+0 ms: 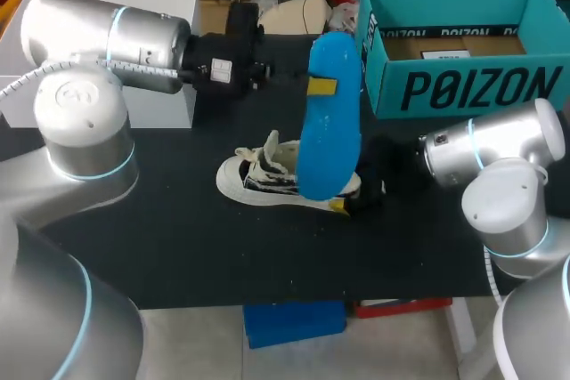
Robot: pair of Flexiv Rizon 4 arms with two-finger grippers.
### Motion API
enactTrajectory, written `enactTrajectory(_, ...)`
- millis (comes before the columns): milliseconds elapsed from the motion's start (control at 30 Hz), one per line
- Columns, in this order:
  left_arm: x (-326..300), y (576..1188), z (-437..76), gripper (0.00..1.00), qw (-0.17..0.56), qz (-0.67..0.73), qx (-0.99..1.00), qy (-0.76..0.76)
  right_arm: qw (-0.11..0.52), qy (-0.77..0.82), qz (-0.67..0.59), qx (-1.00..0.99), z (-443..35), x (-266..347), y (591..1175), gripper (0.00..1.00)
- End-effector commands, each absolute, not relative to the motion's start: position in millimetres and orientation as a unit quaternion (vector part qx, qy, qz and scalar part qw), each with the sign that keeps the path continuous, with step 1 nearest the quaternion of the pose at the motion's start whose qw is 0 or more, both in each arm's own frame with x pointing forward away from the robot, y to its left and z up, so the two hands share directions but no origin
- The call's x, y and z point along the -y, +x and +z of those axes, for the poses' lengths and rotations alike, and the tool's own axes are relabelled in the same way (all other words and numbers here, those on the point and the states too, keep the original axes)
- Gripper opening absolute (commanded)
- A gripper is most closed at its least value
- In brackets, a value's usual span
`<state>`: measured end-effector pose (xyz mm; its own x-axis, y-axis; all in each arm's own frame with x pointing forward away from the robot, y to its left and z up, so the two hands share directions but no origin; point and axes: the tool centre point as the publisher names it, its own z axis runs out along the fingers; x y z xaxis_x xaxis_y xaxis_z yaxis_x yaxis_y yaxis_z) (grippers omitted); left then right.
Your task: Take the shoe out of the shoebox, open the shoe tongue, remove and reinsert the insole, then place the shoe into the shoebox
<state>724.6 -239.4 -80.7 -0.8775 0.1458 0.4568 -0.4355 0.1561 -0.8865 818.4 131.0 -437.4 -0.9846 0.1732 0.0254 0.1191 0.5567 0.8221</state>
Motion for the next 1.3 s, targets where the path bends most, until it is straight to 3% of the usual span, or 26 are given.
enactTrajectory(33,239.1,721.1,-58.3,0.00,0.246,0.645,0.719,0.077,0.029,0.084,0.462,-0.882,-440.5,-131.5,817.6,0.00)
enactTrajectory(367,242.2,678.8,-21.4,0.00,0.199,0.612,0.755,0.125,0.029,0.084,0.462,-0.882,-440.5,-131.5,817.6,0.00)
enactTrajectory(1300,201.8,620.7,63.5,0.00,0.184,0.647,0.714,0.193,0.029,0.084,0.462,-0.882,-440.5,-131.5,817.6,0.00)
